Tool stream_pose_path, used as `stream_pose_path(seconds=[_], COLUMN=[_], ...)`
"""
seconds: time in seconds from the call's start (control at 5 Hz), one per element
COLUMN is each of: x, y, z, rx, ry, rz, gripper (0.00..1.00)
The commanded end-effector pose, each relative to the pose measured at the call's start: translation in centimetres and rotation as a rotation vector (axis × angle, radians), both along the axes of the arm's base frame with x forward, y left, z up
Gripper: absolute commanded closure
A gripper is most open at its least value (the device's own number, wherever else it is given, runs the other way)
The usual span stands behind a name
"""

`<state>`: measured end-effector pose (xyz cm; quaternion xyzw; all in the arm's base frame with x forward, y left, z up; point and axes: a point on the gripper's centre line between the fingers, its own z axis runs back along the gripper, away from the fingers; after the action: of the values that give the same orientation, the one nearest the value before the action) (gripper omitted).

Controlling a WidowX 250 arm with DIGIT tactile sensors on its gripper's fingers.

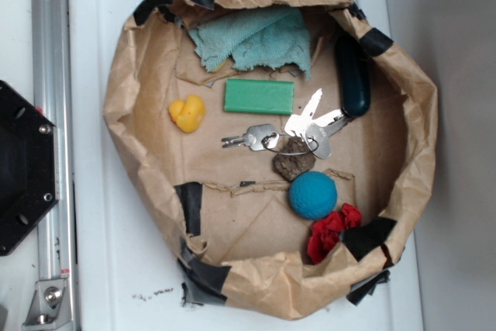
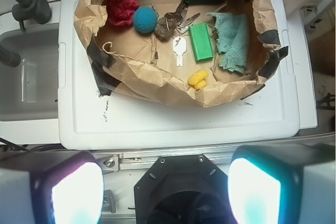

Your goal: Grab the blue cloth.

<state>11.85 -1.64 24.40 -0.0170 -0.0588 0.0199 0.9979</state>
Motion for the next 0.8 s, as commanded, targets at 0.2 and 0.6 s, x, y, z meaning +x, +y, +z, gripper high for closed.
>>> stream_pose_path(seconds=[0.2, 0.6], x=[5.0, 11.5], y=[1.0, 4.4], z=[-2.2, -8.4], rx=[0.014, 0.014], ry=[-0.019, -0.054], rz=[0.191, 0.507], gripper=[0.00, 0.00])
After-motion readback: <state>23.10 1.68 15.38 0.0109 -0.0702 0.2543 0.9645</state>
